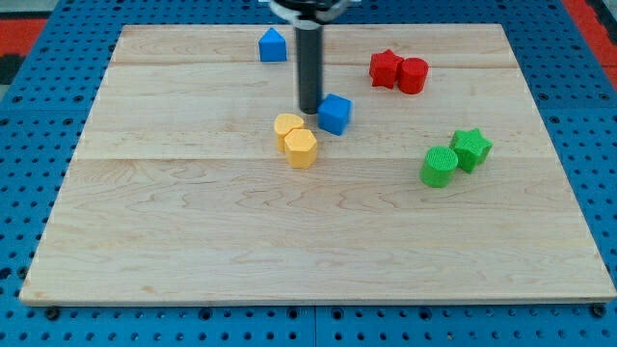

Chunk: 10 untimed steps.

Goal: Slide the blue triangle towards the center of the board

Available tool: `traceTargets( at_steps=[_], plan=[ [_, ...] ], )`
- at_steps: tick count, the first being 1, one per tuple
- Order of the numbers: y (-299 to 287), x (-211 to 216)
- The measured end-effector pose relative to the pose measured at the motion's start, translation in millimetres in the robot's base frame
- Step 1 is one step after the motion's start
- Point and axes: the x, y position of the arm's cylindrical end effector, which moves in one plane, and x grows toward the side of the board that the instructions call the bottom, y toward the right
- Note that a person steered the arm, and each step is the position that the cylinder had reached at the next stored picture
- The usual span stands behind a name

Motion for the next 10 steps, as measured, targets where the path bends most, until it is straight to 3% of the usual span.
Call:
traceTargets(
  at_steps=[1, 3, 4, 5, 7, 8, 9, 10],
  plan=[
    [13.8, -0.2],
    [-21.4, -106.6],
    [-1.4, -156.2],
    [-60.6, -153.6],
    [-76.4, -89.4],
    [-118.4, -120.0],
    [-159.4, -119.3],
    [-116.8, -88.2]
  ],
)
